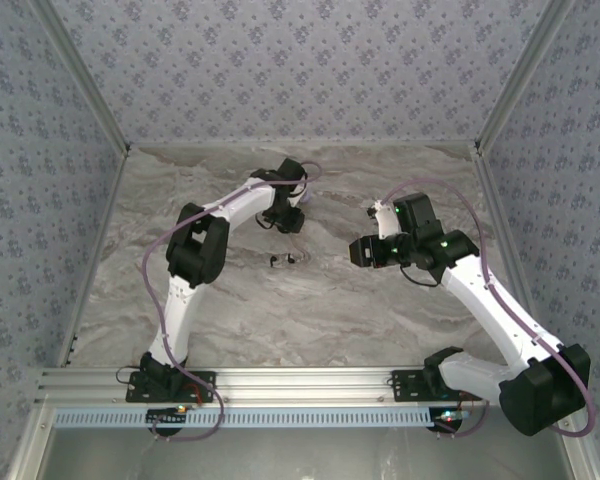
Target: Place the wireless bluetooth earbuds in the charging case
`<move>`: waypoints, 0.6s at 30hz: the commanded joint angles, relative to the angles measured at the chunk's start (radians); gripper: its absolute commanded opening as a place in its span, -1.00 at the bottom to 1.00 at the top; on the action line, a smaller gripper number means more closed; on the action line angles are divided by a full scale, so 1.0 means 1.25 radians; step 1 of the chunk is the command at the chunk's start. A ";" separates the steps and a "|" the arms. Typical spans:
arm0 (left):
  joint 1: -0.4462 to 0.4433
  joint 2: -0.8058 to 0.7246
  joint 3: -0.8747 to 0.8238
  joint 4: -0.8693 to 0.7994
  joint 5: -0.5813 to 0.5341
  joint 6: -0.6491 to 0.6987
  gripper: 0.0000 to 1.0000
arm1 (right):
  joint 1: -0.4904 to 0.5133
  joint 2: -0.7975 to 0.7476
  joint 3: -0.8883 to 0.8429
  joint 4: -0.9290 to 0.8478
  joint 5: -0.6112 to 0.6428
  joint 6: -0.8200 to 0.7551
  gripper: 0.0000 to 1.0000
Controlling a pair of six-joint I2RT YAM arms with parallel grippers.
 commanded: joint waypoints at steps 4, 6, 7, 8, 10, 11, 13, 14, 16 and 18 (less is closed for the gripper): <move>-0.038 -0.032 -0.002 -0.018 0.015 -0.140 -0.04 | -0.008 0.010 -0.009 0.001 0.048 0.010 -0.13; -0.053 -0.035 -0.005 -0.015 0.016 -0.187 -0.10 | -0.015 0.015 -0.014 -0.001 0.058 0.013 -0.12; -0.059 -0.036 -0.007 -0.014 0.019 -0.205 -0.12 | -0.020 0.018 -0.017 -0.001 0.060 0.015 -0.13; -0.068 -0.035 -0.008 -0.012 0.017 -0.224 -0.13 | -0.025 0.019 -0.021 -0.001 0.062 0.019 -0.13; -0.086 -0.034 -0.008 -0.016 0.008 -0.258 -0.14 | -0.036 0.022 -0.030 0.001 0.062 0.024 -0.12; -0.092 -0.034 -0.008 -0.019 0.007 -0.267 -0.14 | -0.041 0.022 -0.034 0.003 0.062 0.026 -0.12; -0.106 -0.035 -0.014 -0.019 -0.001 -0.294 -0.14 | -0.053 0.023 -0.045 0.003 0.059 0.027 -0.12; -0.111 -0.036 -0.018 -0.017 -0.002 -0.302 -0.13 | -0.058 0.023 -0.049 0.004 0.057 0.027 -0.13; -0.121 -0.040 -0.030 -0.010 -0.002 -0.321 -0.12 | -0.070 0.023 -0.058 0.005 0.055 0.028 -0.12; -0.130 -0.045 -0.038 -0.007 -0.006 -0.335 -0.11 | -0.083 0.024 -0.066 0.006 0.054 0.030 -0.12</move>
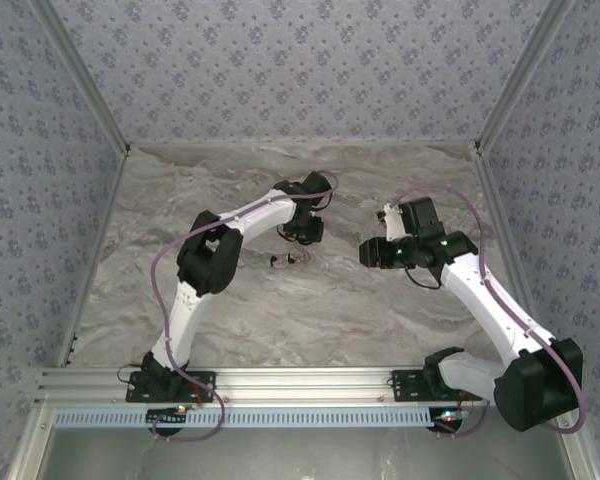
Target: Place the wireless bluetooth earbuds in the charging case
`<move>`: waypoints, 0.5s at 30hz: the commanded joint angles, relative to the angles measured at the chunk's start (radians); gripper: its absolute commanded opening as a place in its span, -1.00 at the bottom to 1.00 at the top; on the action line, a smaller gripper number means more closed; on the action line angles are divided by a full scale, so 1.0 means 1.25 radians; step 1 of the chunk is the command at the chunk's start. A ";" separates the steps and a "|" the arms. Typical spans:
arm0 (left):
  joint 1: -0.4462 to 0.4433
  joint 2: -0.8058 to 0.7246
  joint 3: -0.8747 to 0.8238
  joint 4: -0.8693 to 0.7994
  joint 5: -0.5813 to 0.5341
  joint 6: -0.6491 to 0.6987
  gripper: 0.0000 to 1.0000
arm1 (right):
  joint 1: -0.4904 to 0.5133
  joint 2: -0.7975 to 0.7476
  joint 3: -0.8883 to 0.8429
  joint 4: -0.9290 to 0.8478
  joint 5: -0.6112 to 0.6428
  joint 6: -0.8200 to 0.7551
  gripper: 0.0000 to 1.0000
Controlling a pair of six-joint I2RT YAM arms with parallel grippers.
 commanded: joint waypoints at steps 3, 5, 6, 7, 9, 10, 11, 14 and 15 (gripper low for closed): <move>-0.027 -0.037 -0.037 0.004 0.016 -0.067 -0.07 | -0.040 0.008 -0.024 0.006 0.005 0.024 -0.12; -0.031 -0.041 -0.047 0.016 0.021 -0.068 -0.03 | -0.053 0.014 -0.033 0.011 -0.001 0.027 -0.11; -0.031 -0.043 -0.050 0.021 0.025 -0.068 -0.01 | -0.059 0.017 -0.037 0.014 -0.006 0.029 -0.12; -0.030 -0.046 -0.052 0.024 0.028 -0.067 0.02 | -0.064 0.020 -0.039 0.017 -0.010 0.030 -0.12; -0.030 -0.059 -0.059 0.036 0.033 -0.060 0.11 | -0.067 0.027 -0.042 0.026 -0.020 0.031 -0.12; -0.031 -0.068 -0.064 0.045 0.034 -0.054 0.16 | -0.068 0.030 -0.043 0.030 -0.023 0.031 -0.11; -0.031 -0.079 -0.068 0.052 0.034 -0.050 0.22 | -0.069 0.035 -0.044 0.033 -0.027 0.031 -0.11; -0.030 -0.114 -0.076 0.073 0.037 -0.031 0.34 | -0.068 0.053 -0.043 0.054 -0.039 0.036 -0.10; -0.027 -0.126 -0.076 0.077 0.040 -0.026 0.36 | -0.068 0.063 -0.042 0.061 -0.045 0.037 -0.10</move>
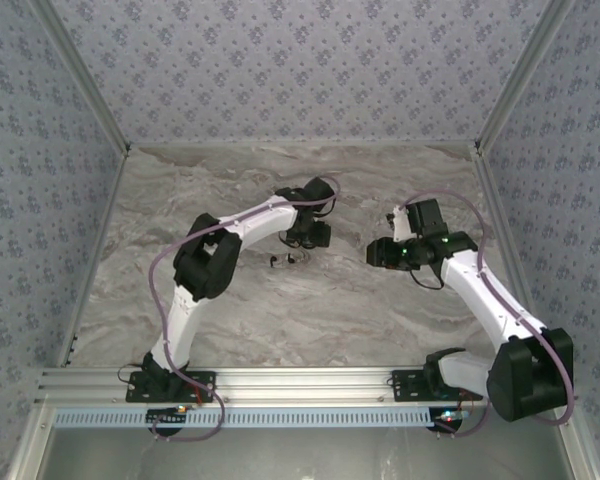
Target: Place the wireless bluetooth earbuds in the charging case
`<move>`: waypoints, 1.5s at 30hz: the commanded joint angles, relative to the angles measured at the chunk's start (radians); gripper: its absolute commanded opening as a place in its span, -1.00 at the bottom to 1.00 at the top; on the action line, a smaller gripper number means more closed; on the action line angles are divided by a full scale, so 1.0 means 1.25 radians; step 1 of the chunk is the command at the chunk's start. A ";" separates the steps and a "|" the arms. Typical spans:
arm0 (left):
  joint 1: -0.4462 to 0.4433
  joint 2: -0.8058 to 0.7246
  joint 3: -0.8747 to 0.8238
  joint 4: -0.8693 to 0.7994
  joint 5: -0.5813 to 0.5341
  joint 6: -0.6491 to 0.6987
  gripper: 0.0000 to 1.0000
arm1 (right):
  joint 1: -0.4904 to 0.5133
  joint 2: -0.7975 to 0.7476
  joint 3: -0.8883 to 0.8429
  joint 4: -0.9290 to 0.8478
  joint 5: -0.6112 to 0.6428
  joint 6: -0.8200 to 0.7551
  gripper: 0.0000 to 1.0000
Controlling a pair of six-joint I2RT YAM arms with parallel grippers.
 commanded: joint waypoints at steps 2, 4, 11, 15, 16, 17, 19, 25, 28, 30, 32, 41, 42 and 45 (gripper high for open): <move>0.004 -0.098 -0.004 0.019 0.035 0.024 0.38 | -0.004 0.038 -0.004 0.046 -0.040 0.023 -0.09; 0.015 -0.126 -0.017 0.052 0.051 0.032 0.38 | -0.003 0.059 -0.003 0.061 -0.052 0.031 -0.09; 0.090 -0.206 -0.116 0.141 0.140 0.039 0.36 | 0.019 0.155 0.029 0.107 -0.067 0.075 -0.08; 0.130 -0.208 -0.140 0.142 0.181 0.055 0.25 | 0.051 0.217 0.056 0.139 -0.059 0.105 -0.08; 0.140 -0.207 -0.152 0.155 0.199 0.054 0.21 | 0.059 0.234 0.065 0.146 -0.059 0.112 -0.08; 0.149 -0.207 -0.164 0.168 0.217 0.050 0.16 | 0.063 0.249 0.073 0.150 -0.055 0.123 -0.08; 0.168 -0.196 -0.179 0.188 0.253 0.042 0.06 | 0.076 0.291 0.097 0.152 -0.054 0.139 -0.11; 0.178 -0.139 -0.161 0.160 0.271 0.057 -0.17 | 0.136 0.406 0.182 0.146 -0.044 0.158 -0.41; 0.178 -0.121 -0.160 0.161 0.252 0.041 -0.25 | 0.152 0.456 0.216 0.153 -0.053 0.163 -0.62; 0.177 -0.108 -0.160 0.164 0.240 0.030 -0.33 | 0.158 0.490 0.237 0.157 -0.057 0.165 -0.65; 0.177 -0.093 -0.153 0.164 0.241 0.026 -0.41 | 0.164 0.517 0.249 0.158 -0.058 0.164 -0.68; 0.164 -0.048 -0.131 0.134 0.229 0.030 -0.54 | 0.168 0.598 0.316 0.159 -0.064 0.168 -0.72; 0.162 -0.046 -0.130 0.130 0.225 0.030 -0.54 | 0.168 0.604 0.319 0.157 -0.061 0.166 -0.72; 0.156 -0.041 -0.133 0.120 0.218 0.030 -0.56 | 0.166 0.623 0.332 0.154 -0.060 0.166 -0.73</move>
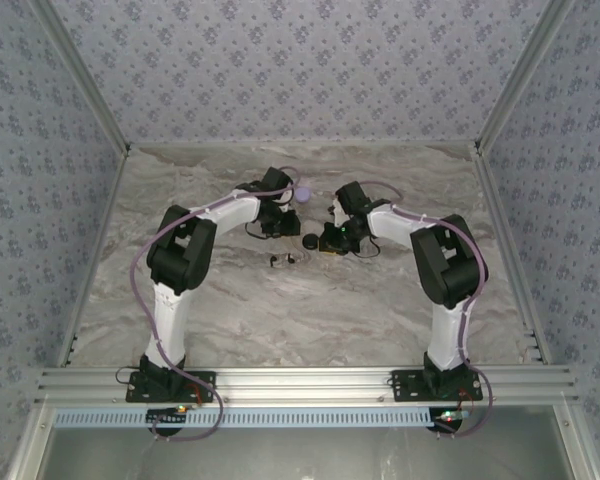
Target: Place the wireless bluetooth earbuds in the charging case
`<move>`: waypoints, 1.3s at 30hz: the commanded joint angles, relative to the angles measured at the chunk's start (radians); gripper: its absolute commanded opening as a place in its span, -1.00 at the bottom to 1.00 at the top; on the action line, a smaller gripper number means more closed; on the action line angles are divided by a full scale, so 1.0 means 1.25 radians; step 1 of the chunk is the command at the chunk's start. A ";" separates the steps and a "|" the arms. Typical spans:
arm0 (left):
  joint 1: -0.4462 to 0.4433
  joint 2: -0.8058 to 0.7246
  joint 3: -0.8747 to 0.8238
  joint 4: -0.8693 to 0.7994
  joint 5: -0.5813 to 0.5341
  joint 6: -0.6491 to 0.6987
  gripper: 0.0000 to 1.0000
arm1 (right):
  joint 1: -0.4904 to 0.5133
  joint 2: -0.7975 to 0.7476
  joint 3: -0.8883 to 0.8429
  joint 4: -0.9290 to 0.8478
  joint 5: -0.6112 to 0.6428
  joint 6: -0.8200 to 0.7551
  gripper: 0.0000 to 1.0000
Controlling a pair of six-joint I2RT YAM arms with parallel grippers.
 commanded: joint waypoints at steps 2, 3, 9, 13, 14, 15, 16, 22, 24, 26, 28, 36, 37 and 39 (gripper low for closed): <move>-0.017 0.016 0.020 -0.033 -0.012 0.003 -0.56 | 0.003 0.034 0.037 -0.012 -0.007 0.012 -0.73; -0.018 0.017 0.018 -0.035 -0.011 0.003 -0.56 | 0.003 0.039 0.043 -0.012 -0.008 0.011 -0.73; -0.024 0.003 0.005 -0.046 0.005 0.013 -0.60 | 0.001 0.066 0.071 -0.025 0.002 0.008 -0.74; -0.030 -0.010 -0.011 -0.045 0.030 0.022 -0.64 | -0.002 0.076 0.085 -0.041 0.024 0.008 -0.75; -0.032 -0.014 -0.015 -0.046 0.033 0.024 -0.65 | -0.003 0.076 0.086 -0.045 0.030 0.007 -0.75; -0.033 -0.019 -0.020 -0.047 0.032 0.022 -0.66 | -0.005 0.075 0.087 -0.045 0.031 0.006 -0.74; -0.034 -0.025 -0.030 -0.043 0.032 0.019 -0.66 | -0.004 0.074 0.087 -0.045 0.033 0.005 -0.75; -0.036 -0.061 -0.090 -0.002 0.055 -0.004 -0.67 | -0.007 0.076 0.102 -0.058 0.046 -0.002 -0.75; -0.037 -0.067 -0.099 0.003 0.064 -0.006 -0.67 | -0.007 0.078 0.107 -0.064 0.047 -0.004 -0.75; -0.037 -0.073 -0.108 0.010 0.073 -0.006 -0.66 | -0.009 0.081 0.112 -0.069 0.049 -0.008 -0.74; -0.036 -0.078 -0.114 0.019 0.085 -0.004 -0.66 | -0.009 0.082 0.116 -0.072 0.054 -0.011 -0.72; -0.040 -0.084 -0.126 0.031 0.105 -0.003 -0.64 | -0.013 0.098 0.143 -0.089 0.054 -0.023 -0.70; -0.040 -0.087 -0.128 0.030 0.103 -0.003 -0.64 | -0.014 0.101 0.147 -0.091 0.054 -0.024 -0.70; -0.040 -0.091 -0.130 0.028 0.097 -0.005 -0.63 | -0.013 0.107 0.155 -0.099 0.055 -0.028 -0.70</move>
